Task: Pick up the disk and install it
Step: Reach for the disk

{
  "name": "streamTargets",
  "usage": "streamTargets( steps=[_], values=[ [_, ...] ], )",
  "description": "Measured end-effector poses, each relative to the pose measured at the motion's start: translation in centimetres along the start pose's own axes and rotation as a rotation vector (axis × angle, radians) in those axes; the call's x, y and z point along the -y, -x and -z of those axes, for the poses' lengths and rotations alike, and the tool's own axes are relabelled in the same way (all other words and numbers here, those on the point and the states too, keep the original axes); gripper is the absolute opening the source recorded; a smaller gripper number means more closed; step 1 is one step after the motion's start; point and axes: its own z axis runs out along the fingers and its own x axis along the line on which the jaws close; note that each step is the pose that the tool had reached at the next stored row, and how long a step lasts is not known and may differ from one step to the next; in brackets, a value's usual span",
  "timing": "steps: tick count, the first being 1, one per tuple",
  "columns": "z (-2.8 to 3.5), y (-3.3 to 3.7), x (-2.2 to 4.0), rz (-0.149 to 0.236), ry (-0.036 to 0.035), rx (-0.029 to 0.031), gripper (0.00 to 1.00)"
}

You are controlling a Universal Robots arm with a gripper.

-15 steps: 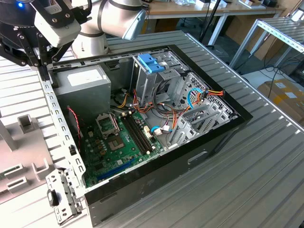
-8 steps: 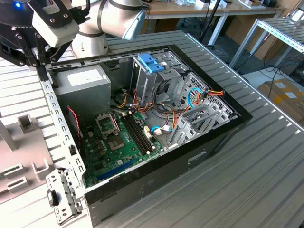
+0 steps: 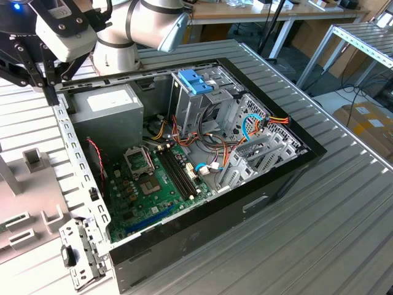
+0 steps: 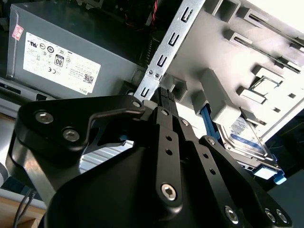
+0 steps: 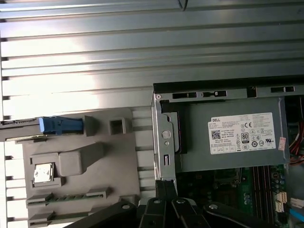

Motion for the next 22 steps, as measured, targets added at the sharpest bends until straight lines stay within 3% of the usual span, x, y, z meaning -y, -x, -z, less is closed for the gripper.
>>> streamTargets(
  steps=[22],
  values=[
    [0.03,-1.29,0.1,0.0,0.0,0.0,0.11]
  ],
)
